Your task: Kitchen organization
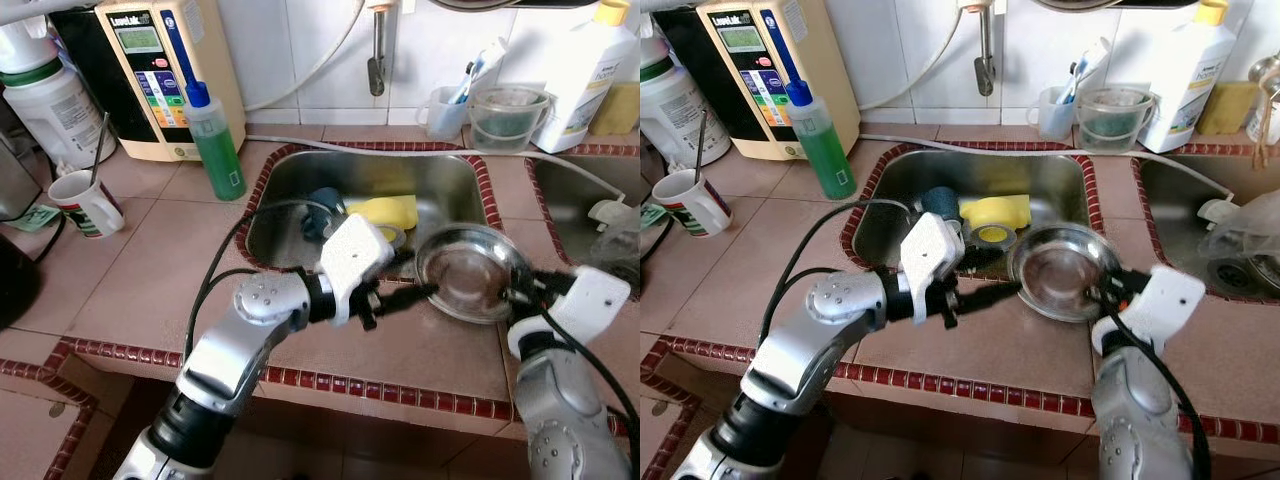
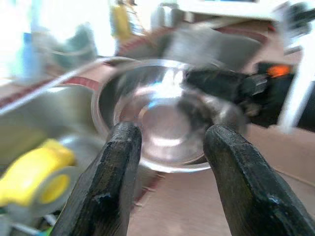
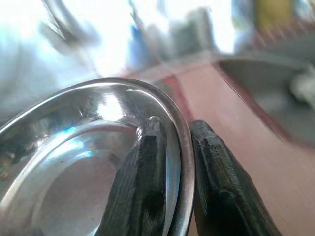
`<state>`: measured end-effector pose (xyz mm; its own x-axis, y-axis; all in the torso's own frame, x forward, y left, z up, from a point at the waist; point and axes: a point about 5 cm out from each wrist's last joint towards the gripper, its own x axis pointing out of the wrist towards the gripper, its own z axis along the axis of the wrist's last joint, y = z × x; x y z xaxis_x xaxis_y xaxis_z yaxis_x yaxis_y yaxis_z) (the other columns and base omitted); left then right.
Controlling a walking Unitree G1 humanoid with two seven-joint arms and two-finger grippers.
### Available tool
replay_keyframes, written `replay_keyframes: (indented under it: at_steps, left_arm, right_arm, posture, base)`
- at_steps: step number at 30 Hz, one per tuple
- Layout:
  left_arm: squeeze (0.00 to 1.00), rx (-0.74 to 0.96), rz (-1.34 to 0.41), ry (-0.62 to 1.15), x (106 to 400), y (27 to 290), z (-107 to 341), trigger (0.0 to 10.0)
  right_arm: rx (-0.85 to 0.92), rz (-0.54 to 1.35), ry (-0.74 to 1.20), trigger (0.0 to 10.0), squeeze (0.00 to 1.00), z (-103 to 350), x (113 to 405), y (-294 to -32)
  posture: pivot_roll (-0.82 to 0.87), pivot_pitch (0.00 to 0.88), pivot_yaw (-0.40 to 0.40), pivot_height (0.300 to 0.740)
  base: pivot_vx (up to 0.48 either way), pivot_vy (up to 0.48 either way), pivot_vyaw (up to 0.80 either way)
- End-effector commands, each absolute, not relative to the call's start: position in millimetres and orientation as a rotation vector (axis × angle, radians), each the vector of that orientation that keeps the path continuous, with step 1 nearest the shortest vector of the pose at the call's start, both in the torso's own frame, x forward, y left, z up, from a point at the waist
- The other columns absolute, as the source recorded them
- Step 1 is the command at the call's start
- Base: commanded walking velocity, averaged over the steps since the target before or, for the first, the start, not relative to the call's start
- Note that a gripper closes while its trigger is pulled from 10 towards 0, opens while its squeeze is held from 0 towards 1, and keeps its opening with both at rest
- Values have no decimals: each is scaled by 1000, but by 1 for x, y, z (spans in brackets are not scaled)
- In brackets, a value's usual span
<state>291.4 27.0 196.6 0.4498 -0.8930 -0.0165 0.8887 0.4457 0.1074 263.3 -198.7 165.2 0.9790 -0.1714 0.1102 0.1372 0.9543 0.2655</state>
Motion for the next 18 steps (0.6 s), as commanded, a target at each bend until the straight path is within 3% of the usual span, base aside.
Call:
replay_keyframes:
  at_steps: [1, 5, 6, 7, 8, 9, 18]
  left_arm:
    - [0, 92, -1030, -78, 300, 34, 204, 10000]
    - [0, 54, -918, -107, 312, 44, 210, 10000]
    - [0, 47, -884, -111, 316, 47, 211, 10000]
    - [0, 47, -884, -111, 316, 47, 211, 10000]
    - [0, 38, -845, -116, 320, 51, 212, 10000]
    - [0, 24, -762, -126, 328, 61, 214, 10000]
    - [0, 2, -652, -120, 340, 78, 214, 10000]
  right_arm:
    - [280, -98, -180, 0, 0, 172, 268, -190]
    - [271, -47, -227, 0, 0, 182, 278, -184]
    - [267, -32, -236, 1216, 0, 184, 281, -182]
    - [267, -32, -236, 1216, 0, 184, 281, -182]
    - [261, -15, -247, 2314, 0, 185, 283, -181]
    - [251, 12, -271, 10000, 0, 189, 289, -179]
    - [190, 66, -306, 10000, 0, 195, 302, -176]
  posture:
    - [-69, 18, 69, 740]
    - [-56, 0, 49, 740]
    - [-46, 0, 38, 740]
    - [-46, 0, 38, 740]
    - [-40, 0, 32, 740]
    - [-29, 0, 21, 740]
    - [-10, 0, 9, 740]
  base:
    - [0, 0, 0]
    - [0, 0, 0]
    - [0, 0, 0]
    - [0, 0, 0]
    - [0, 0, 0]
    - [0, 0, 0]
    - [0, 0, 0]
